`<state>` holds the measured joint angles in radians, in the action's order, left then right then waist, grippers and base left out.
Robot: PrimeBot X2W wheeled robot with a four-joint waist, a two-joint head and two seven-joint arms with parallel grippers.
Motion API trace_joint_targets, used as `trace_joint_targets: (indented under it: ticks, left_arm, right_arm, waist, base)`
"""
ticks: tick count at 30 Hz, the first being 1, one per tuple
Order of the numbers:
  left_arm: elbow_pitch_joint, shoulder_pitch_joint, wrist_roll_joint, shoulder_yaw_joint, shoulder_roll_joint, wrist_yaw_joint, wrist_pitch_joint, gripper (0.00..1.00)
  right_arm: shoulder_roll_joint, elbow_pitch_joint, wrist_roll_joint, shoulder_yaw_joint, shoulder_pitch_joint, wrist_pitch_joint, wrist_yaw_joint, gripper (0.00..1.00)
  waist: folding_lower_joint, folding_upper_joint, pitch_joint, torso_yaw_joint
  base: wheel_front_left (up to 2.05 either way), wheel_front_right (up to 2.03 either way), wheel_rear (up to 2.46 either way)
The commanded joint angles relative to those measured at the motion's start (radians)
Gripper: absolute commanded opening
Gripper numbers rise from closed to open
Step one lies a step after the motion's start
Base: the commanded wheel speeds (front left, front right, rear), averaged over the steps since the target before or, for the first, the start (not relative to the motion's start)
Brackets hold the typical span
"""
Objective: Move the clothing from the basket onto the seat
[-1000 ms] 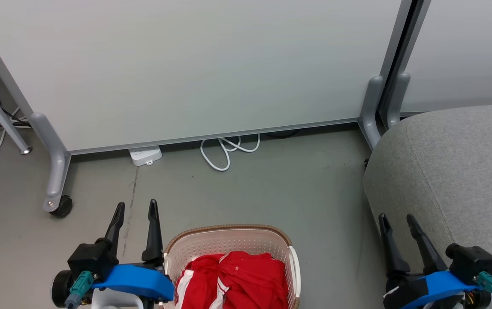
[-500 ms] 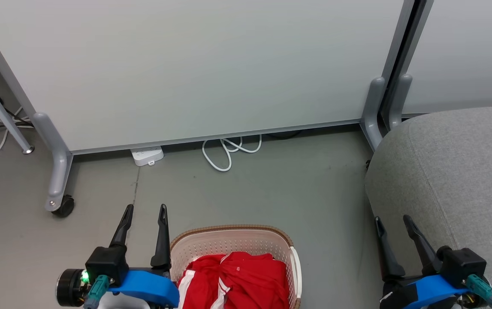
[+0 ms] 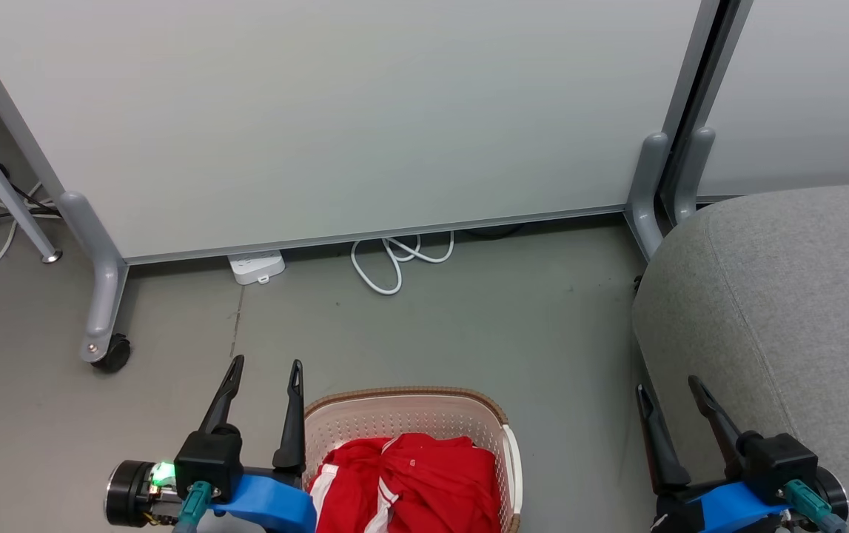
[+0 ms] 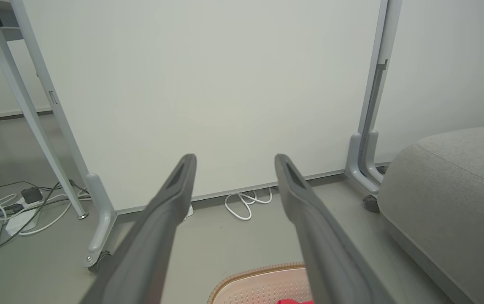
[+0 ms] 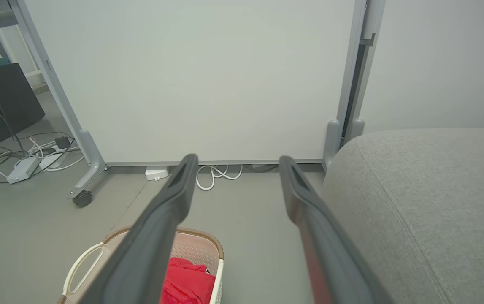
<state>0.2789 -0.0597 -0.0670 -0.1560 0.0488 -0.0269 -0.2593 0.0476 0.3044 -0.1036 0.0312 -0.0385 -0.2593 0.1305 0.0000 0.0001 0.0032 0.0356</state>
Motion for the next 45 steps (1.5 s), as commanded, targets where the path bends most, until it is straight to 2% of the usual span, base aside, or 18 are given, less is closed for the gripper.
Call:
trace_joint_targets:
  ticks: [1,16,24,33,45]
  left_arm:
    - [0.002,0.002,0.014,-0.004,0.003,0.003,-0.008,1.00]
    - [0.018,-0.007,0.004,-0.005,0.003,0.003,-0.007,1.00]
    - [0.060,-0.079,0.026,-0.038,0.003,-0.033,-0.007,1.00]
    - [0.169,-0.207,0.063,-0.085,0.034,-0.075,-0.006,1.00]
    - [0.380,-0.406,0.078,-0.235,0.100,-0.104,-0.006,1.00]
  right_arm:
    - [0.006,0.003,0.014,0.002,0.001,-0.008,0.000,1.00]
    - [0.005,0.011,0.014,0.001,-0.003,-0.008,0.000,1.00]
    - [0.005,0.003,0.007,0.012,-0.021,-0.007,0.000,1.00]
    - [0.005,-0.011,0.008,0.010,-0.075,-0.007,0.000,1.00]
    - [0.006,-0.041,-0.004,0.019,-0.190,-0.007,0.000,1.00]
  waist:
    - [0.0000,-0.0001,0.001,0.000]
    - [0.0000,-0.0001,0.007,0.001]
    - [0.0000,-0.0001,0.037,-0.017]
    - [0.0000,-0.0001,0.139,-0.076]
    - [0.0000,-0.0001,0.348,-0.155]
  base:
    - [0.00,0.00,0.00]
    - [0.00,0.00,0.00]
    - [0.00,0.00,0.00]
    - [0.00,0.00,0.00]
    - [0.00,0.00,0.00]
